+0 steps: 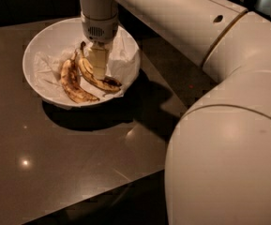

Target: Pick banana from white bowl

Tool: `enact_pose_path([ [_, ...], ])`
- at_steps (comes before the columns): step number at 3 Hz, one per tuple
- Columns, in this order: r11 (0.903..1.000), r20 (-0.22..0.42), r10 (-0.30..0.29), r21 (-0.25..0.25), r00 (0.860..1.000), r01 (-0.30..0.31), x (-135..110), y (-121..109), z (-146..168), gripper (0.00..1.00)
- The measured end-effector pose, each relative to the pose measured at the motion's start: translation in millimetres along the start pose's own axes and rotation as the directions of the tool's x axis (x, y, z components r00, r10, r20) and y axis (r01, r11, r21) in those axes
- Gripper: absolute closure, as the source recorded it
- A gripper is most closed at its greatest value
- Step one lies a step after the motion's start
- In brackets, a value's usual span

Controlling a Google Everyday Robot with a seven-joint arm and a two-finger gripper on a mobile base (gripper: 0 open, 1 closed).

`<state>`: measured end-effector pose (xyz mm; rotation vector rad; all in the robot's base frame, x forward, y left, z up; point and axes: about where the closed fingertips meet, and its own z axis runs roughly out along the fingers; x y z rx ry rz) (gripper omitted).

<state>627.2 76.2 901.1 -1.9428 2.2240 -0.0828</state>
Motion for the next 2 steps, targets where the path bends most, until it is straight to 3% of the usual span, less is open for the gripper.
enact_pose_path([
  [1,0.9992,0.014,0.003,-0.039,1.000,-0.002,-1.9,-1.4,10.1,0.45],
  [2,0.9979,0.023,0.004,-0.064,1.000,-0.003,-2.9,-0.2,16.5,0.43],
])
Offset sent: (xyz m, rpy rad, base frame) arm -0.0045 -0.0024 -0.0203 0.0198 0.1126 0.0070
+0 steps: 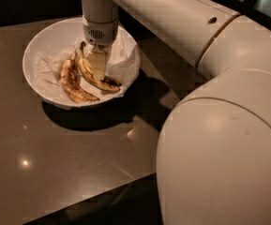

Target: Pick banana from white bowl

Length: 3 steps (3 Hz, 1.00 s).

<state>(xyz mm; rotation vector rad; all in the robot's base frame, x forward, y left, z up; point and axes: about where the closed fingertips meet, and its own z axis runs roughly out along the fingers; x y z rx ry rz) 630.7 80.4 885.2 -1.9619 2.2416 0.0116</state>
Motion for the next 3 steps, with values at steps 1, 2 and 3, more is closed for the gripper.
enact_pose_path([
  [1,0.9991,0.019,-0.007,-0.042,1.000,0.008,-2.3,2.8,8.2,0.43],
  [2,0.9955,0.039,-0.010,-0.094,0.999,0.014,-5.7,4.3,20.3,0.45],
  [3,0.9901,0.057,-0.013,-0.139,0.998,0.020,-9.1,5.7,31.3,0.45],
])
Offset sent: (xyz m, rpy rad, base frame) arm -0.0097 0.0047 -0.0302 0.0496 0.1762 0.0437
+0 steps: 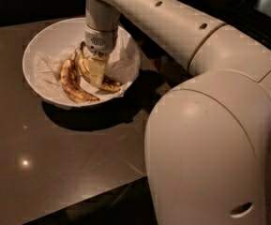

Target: Pick banana from white bowl

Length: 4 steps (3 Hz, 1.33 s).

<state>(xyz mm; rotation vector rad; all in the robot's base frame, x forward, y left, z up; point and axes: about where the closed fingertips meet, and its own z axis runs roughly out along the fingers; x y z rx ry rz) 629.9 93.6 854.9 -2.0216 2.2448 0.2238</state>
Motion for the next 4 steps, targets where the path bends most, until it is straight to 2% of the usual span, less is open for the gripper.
enact_pose_path([
  [1,0.9992,0.006,-0.003,-0.040,1.000,0.004,-2.6,-1.1,12.8,0.44],
  [2,0.9992,0.006,-0.003,-0.040,1.000,0.004,-3.0,-1.0,10.8,0.62],
  [3,0.9992,0.006,-0.003,-0.039,1.000,0.003,-2.9,-1.2,10.9,0.87],
  [4,0.9996,0.043,-0.012,-0.026,0.999,0.013,-1.7,-4.0,8.7,1.00],
])
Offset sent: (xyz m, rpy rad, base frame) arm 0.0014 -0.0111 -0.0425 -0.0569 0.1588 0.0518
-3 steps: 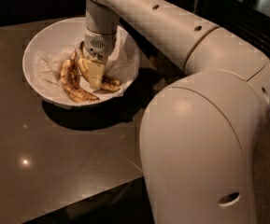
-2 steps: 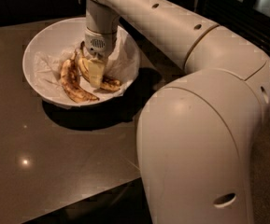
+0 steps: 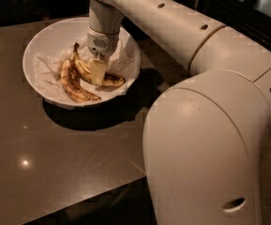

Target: Pick banana from white bowl

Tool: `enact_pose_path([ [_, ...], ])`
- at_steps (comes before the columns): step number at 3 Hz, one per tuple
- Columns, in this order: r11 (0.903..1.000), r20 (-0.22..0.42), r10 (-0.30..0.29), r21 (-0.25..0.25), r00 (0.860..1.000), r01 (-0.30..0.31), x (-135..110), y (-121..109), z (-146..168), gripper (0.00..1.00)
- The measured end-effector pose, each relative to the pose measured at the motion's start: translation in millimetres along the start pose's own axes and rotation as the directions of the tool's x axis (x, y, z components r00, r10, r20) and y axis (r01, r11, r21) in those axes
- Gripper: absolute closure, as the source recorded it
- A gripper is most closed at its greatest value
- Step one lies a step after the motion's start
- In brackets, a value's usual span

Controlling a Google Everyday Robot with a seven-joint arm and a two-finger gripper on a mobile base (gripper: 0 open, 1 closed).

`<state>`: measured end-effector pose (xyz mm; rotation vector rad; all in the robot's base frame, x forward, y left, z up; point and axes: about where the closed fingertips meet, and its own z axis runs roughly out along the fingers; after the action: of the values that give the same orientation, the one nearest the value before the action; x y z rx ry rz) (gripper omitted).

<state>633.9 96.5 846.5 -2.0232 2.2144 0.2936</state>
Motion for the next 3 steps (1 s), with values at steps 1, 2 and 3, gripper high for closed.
enact_pose_path([
  [1,0.9980,0.109,-0.056,0.036,0.992,0.053,13.8,11.6,-29.2,1.00],
  [2,0.9917,0.183,-0.107,0.089,0.977,0.092,31.9,22.6,-61.1,1.00],
  [3,0.9802,0.240,-0.180,0.126,0.954,0.153,48.1,38.5,-87.1,1.00],
])
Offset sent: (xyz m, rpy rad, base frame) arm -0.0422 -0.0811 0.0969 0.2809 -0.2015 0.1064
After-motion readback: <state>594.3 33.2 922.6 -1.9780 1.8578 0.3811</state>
